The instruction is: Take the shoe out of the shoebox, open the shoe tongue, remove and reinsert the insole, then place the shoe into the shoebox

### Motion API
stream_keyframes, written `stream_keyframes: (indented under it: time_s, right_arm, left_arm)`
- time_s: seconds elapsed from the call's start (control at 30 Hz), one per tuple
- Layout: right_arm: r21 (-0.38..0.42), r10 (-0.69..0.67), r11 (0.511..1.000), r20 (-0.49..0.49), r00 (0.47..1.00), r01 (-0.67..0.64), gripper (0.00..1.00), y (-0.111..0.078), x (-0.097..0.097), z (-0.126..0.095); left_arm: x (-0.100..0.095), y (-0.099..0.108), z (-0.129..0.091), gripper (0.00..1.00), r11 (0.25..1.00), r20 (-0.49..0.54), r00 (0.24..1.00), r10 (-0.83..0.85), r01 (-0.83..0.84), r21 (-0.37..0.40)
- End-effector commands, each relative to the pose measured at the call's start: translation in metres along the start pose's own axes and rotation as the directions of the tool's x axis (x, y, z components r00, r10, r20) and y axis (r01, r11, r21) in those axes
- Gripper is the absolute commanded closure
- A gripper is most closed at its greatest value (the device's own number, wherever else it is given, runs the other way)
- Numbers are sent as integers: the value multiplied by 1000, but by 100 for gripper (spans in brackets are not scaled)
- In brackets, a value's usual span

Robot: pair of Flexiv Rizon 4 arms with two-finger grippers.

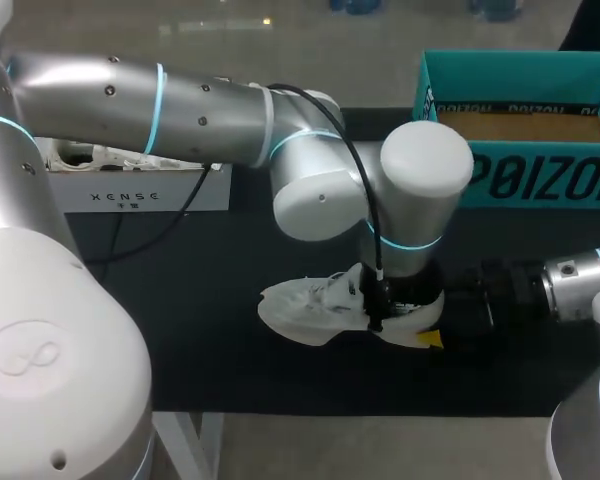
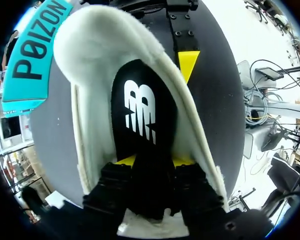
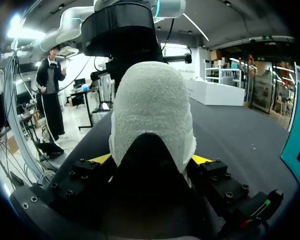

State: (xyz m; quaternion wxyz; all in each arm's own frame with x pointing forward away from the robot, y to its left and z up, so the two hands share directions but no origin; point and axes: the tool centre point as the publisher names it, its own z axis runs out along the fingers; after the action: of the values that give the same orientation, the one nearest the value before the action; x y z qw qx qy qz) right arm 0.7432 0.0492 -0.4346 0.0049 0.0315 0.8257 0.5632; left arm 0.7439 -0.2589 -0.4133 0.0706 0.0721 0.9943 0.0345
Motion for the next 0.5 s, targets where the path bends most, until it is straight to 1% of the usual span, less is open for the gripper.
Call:
stream_keyframes:
  time_s: [0.03,0.17,0.2,0.27,0.33,0.5]
  right_arm:
    - [2,3,1000,1,1000,-3,100,-3,0,0]
    - [2,3,1000,1,1000,-3,100,-3,0,0]
    - [2,3,1000,1,1000,-3,100,-3,0,0]
    - [2,3,1000,1,1000,-3,100,-3,0,0]
    - [2,3,1000,1,1000,-3,100,-3,0,0]
    - [2,3,1000,1,1000,-3,100,-3,0,0]
  left_arm:
    - [4,5,19,100,999,46,999,-15,14,33]
    - [3,8,17,100,998,94,995,-41,36,48]
    - [2,8,15,100,997,86,995,-51,47,55]
    - [1,9,12,100,998,110,993,-51,46,50]
    - [0,9,9,100,997,104,993,-60,55,54]
    - [2,9,1,100,996,126,989,-73,66,60]
